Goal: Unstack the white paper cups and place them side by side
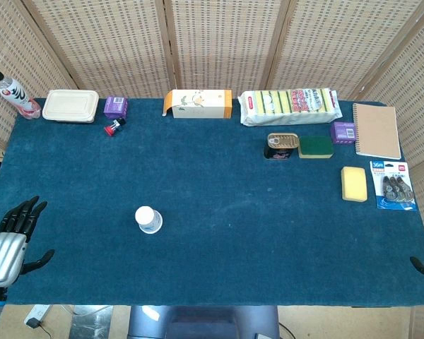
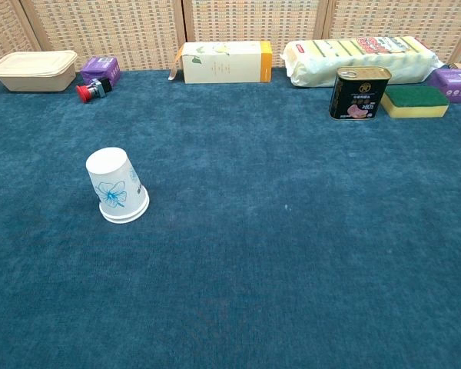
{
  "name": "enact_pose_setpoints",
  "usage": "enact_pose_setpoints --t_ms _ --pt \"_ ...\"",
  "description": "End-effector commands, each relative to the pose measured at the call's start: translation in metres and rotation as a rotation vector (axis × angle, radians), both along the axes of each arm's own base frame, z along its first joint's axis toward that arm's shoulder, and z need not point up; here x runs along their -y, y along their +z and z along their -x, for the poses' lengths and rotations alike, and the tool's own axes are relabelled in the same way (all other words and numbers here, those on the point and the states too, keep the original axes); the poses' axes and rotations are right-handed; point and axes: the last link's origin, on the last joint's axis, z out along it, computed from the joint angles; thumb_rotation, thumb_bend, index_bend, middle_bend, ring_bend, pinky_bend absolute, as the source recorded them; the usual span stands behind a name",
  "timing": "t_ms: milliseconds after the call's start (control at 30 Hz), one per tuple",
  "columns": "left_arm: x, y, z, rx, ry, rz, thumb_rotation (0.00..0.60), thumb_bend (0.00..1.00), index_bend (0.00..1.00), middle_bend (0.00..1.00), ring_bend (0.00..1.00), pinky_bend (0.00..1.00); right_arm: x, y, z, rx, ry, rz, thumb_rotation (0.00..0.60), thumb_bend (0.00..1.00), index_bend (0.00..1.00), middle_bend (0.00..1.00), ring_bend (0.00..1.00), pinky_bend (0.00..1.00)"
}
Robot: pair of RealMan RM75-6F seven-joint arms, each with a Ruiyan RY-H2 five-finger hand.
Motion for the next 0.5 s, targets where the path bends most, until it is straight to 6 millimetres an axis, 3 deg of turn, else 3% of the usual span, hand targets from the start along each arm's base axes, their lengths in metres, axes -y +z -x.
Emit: enact_pose_setpoints --t_ms 33,300,433,500 --pt "0.002 -0.001 -0.001 -0.007 -0.009 -0.001 0.600 0.19 0.00 0.00 0.00 0.08 -0.001 -0.001 -0.001 0.004 0.007 -0.014 0.600 0.00 0.07 0.00 0.00 0.00" --pt "-0.002 -0.004 -0.008 0.005 -0.030 0.026 0.600 0.19 0.00 0.00 0.00 0.08 0.000 0.001 -0.001 0.040 0.019 -0.004 0.600 0.00 0.07 0.00 0.00 0.00" --pt "-0.019 -0.009 -0.023 -0.020 -0.072 0.094 0.600 0.19 0.00 0.00 0.00 0.08 0.001 0.000 0.000 0.058 0.019 -0.007 0.600 0.00 0.07 0.00 0.00 0.00" --pt "-0.037 -0.016 -0.038 -0.038 -0.089 0.175 0.600 0.19 0.00 0.00 0.00 0.08 0.001 0.000 -0.002 0.073 0.032 -0.006 0.600 0.00 0.08 0.00 0.00 0.00"
